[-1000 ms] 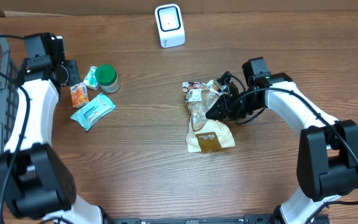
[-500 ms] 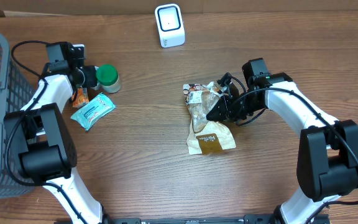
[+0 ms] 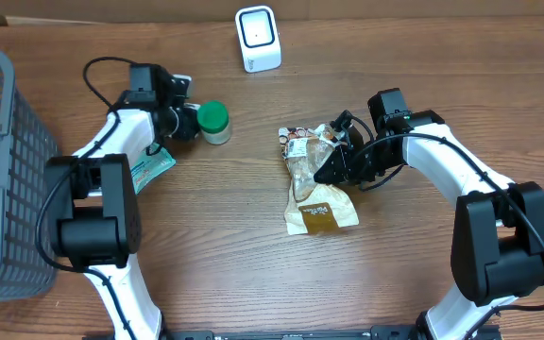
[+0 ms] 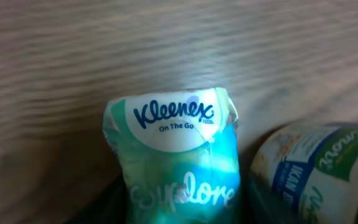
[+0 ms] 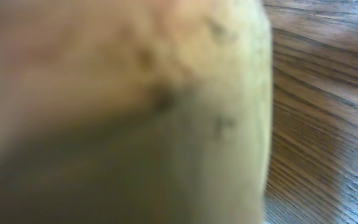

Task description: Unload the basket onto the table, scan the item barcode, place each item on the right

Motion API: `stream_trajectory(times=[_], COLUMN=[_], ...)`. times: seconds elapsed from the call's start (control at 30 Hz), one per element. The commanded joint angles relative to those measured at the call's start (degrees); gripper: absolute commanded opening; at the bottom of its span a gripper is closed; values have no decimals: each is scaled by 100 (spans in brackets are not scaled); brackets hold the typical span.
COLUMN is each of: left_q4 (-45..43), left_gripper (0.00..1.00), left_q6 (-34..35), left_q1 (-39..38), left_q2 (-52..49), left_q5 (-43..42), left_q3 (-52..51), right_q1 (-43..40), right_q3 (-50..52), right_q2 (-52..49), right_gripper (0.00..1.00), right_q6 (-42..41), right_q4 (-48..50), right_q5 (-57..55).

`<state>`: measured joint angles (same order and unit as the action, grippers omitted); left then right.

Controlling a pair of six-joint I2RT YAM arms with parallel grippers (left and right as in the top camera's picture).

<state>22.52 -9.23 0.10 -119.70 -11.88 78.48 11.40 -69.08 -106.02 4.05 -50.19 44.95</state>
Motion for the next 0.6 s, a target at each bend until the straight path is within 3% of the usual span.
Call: stream_trajectory(times=[0.0,0.23,0.5,0.53,0.57], left_q4=[284,901,1808,1821,1853], left_gripper=[36,33,30,34,45], left_q6=[-109,-81,1174,1272,1325], left_q1=[-260,-833,-1010,-1010,-1008], left_q2=[-94,-94,-94,-92,-74], left_q5=[-221,-472,-610,-619,-619], left_q3=[-7,-7,-4,11,63], right_q1=[20,20,20,20,20], right_q3=[-20,-20,-20,-20,-20], right_q2=[57,57,57,57,57], right_gripper=[4,4,4,4,4], right_q6=[2,2,2,2,2], right_q4=[24,57,55,52,52], right_q5=[4,4,7,4,4])
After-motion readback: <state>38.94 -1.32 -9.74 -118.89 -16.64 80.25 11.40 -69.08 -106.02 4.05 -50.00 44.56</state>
